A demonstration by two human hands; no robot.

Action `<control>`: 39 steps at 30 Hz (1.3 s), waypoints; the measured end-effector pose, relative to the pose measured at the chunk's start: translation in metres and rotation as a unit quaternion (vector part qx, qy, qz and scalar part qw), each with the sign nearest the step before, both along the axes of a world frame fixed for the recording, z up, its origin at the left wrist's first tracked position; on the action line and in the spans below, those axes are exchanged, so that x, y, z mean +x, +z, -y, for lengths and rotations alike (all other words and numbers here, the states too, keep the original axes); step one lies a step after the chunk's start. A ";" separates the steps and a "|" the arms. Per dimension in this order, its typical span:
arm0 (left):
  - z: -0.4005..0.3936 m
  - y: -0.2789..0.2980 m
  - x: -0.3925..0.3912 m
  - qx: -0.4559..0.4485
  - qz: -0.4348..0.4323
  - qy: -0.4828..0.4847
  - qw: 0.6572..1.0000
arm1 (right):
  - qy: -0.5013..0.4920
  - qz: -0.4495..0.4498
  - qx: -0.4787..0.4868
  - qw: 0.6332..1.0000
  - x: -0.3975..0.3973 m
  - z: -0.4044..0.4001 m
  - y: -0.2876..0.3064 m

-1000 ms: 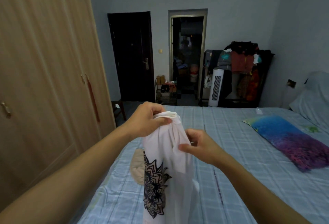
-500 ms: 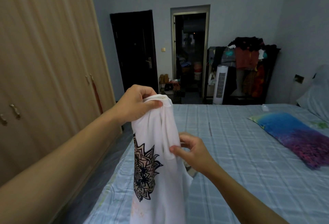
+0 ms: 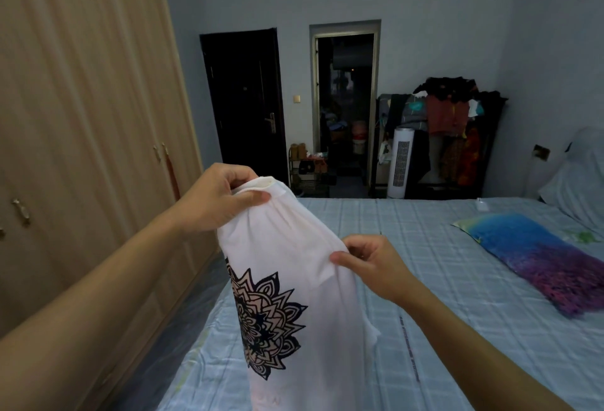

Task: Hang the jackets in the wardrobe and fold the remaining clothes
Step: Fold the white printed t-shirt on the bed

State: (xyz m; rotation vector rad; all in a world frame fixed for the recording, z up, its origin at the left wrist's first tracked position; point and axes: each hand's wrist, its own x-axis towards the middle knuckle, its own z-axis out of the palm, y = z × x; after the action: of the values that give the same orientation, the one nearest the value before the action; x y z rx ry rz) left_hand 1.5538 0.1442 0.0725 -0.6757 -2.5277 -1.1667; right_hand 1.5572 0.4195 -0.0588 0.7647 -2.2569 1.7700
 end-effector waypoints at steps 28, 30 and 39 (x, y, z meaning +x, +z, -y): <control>-0.008 -0.003 -0.004 -0.007 -0.026 -0.061 0.998 | -0.033 0.092 0.080 0.992 0.003 0.037 -0.068; -0.004 -0.003 -0.002 0.001 -0.008 -0.076 0.997 | -0.014 0.078 0.063 0.995 0.002 0.042 -0.060; 0.004 -0.007 0.002 0.011 0.037 -0.122 0.992 | 0.089 0.130 0.000 0.988 0.004 0.044 -0.035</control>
State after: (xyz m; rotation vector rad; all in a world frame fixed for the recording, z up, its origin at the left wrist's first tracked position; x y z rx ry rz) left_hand 1.5560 0.1400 0.0650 -0.9754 -2.5427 -1.3176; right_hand 1.5612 0.3757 -0.0933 0.7998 -2.4154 2.0590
